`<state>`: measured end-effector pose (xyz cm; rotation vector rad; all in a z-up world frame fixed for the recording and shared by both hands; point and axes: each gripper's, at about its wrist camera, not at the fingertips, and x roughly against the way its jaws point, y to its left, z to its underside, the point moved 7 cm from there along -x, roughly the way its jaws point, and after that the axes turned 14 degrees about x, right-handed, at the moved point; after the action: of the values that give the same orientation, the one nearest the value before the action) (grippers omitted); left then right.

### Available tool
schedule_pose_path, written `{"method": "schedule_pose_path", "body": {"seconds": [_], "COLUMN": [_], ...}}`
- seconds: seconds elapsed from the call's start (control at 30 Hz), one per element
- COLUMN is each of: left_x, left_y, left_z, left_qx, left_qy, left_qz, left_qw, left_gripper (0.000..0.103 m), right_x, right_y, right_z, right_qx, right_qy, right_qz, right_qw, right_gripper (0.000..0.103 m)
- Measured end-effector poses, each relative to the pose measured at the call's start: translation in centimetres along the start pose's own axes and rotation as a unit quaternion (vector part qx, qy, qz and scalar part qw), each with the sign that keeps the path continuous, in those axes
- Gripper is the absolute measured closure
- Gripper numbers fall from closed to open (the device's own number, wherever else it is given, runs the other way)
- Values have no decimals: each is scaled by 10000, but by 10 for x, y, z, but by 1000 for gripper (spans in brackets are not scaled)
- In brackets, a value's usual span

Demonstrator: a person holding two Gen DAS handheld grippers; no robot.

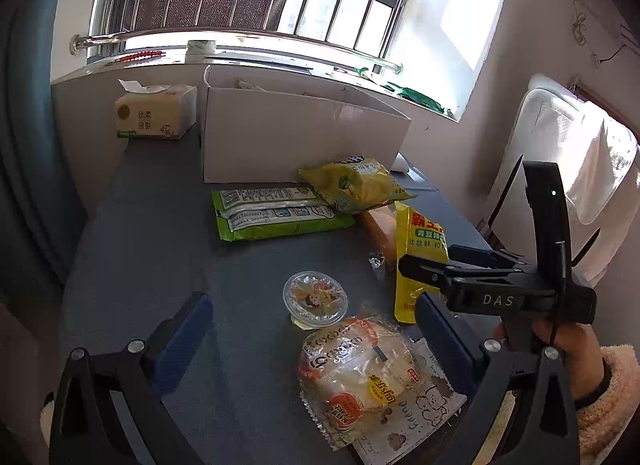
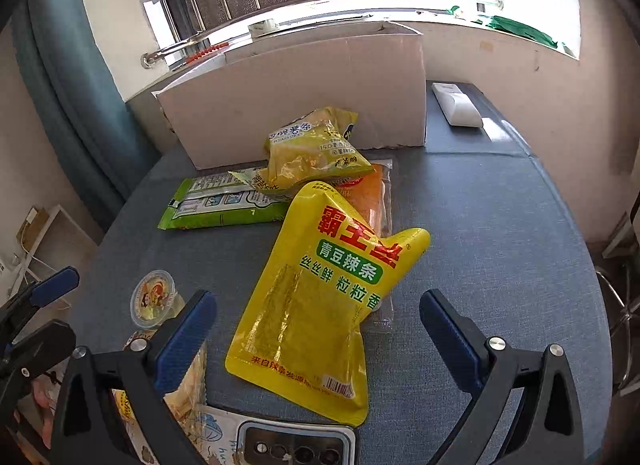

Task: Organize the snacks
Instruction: 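Grasp the yellow pouch with the right tool while the left tool grasps the jelly cup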

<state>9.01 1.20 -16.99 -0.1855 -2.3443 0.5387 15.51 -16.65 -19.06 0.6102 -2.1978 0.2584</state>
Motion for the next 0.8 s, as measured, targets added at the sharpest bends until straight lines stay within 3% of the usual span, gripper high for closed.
{"method": "schedule_pose_path", "body": {"seconds": [0.13, 0.2, 0.27, 0.3, 0.37, 0.43, 0.67, 0.8], "left_x": [-3, -6, -8, -10, -13, -16, -33, -55], "left_y": [5, 7, 6, 6, 5, 4, -3, -7], "left_z": [2, 3, 5, 6, 7, 8, 6, 7], "left_qx": [20, 74, 42, 13, -39, -47, -125, -198], "left_qy": [80, 129, 161, 186, 218, 280, 546, 842], "left_qz": [-18, 14, -15, -45, -76, -76, 6, -204], "left_qw": [10000, 9999, 9999, 9998, 9997, 9996, 9984, 9960], "left_gripper": [0, 0, 0, 0, 0, 0, 0, 0], "right_x": [-16, -22, -18, -16, -11, -3, 46, 68], "right_y": [5, 9, 7, 6, -1, -7, -25, -36], "right_z": [-2, 0, 1, 1, 2, 2, -4, 3], "right_qx": [86, 265, 469, 424, 220, 208, -244, -559], "right_qy": [157, 278, 236, 183, 98, -21, -767, -1037], "right_qz": [-95, -68, 347, 275, 57, 120, -392, -596], "right_qw": [9998, 9992, 9980, 9986, 9997, 9997, 9960, 9912], "right_gripper": [1, 20, 54, 54, 66, 66, 66, 66]}}
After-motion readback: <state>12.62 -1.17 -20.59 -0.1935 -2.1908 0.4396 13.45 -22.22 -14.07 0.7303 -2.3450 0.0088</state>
